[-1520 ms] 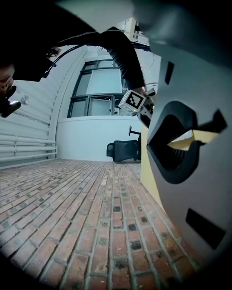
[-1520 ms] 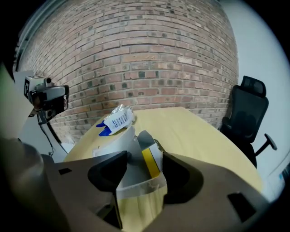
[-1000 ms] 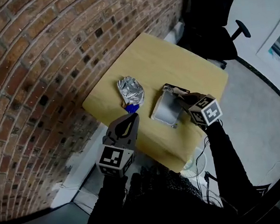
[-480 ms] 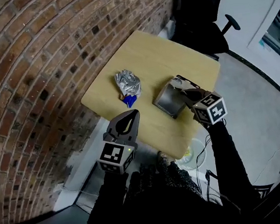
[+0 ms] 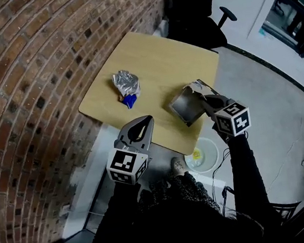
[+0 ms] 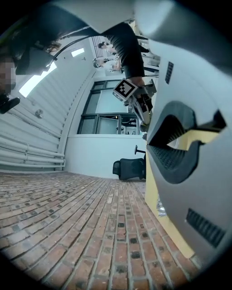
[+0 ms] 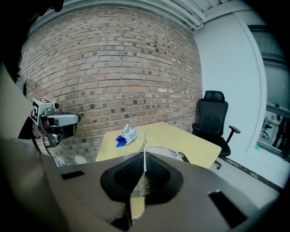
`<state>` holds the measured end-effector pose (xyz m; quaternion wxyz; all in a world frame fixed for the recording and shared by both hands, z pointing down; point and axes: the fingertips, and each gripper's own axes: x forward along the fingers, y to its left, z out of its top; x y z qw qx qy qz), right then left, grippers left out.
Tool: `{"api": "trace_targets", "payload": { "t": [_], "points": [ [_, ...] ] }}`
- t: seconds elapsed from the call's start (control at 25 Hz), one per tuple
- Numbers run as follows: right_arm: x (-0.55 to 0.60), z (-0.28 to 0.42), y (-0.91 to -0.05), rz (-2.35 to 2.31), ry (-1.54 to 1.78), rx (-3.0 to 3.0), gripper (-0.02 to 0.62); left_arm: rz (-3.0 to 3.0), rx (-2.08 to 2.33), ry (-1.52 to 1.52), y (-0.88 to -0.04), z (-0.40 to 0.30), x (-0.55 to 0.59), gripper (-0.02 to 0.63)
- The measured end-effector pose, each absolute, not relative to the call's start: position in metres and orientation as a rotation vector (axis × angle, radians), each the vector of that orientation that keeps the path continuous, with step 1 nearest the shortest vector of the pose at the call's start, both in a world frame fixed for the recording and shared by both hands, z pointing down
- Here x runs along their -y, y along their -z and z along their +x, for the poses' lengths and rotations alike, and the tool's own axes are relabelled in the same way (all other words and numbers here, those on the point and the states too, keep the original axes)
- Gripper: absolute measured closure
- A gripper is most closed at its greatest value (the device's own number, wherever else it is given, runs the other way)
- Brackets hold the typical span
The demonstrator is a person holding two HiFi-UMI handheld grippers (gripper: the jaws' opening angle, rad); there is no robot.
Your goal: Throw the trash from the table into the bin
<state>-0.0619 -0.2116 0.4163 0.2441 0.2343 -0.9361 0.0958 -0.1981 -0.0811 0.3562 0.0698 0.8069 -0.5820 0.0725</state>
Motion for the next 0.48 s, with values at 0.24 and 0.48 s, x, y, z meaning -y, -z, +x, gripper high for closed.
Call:
{"api": "trace_targets", "payload": {
  "t": [0.24, 0.48],
  "points": [
    [0.193, -0.022, -0.409, 0.716, -0.263, 2.543, 0.583, 2.499, 1.659, -0.222, -0.354, -0.159, 0.074, 0.598],
    [0.18, 0.023, -0.405, 0.744, -0.289, 2.554, 0.583, 2.533, 1.635, -0.241, -0.348, -0.114, 0.062, 0.598]
  ]
}}
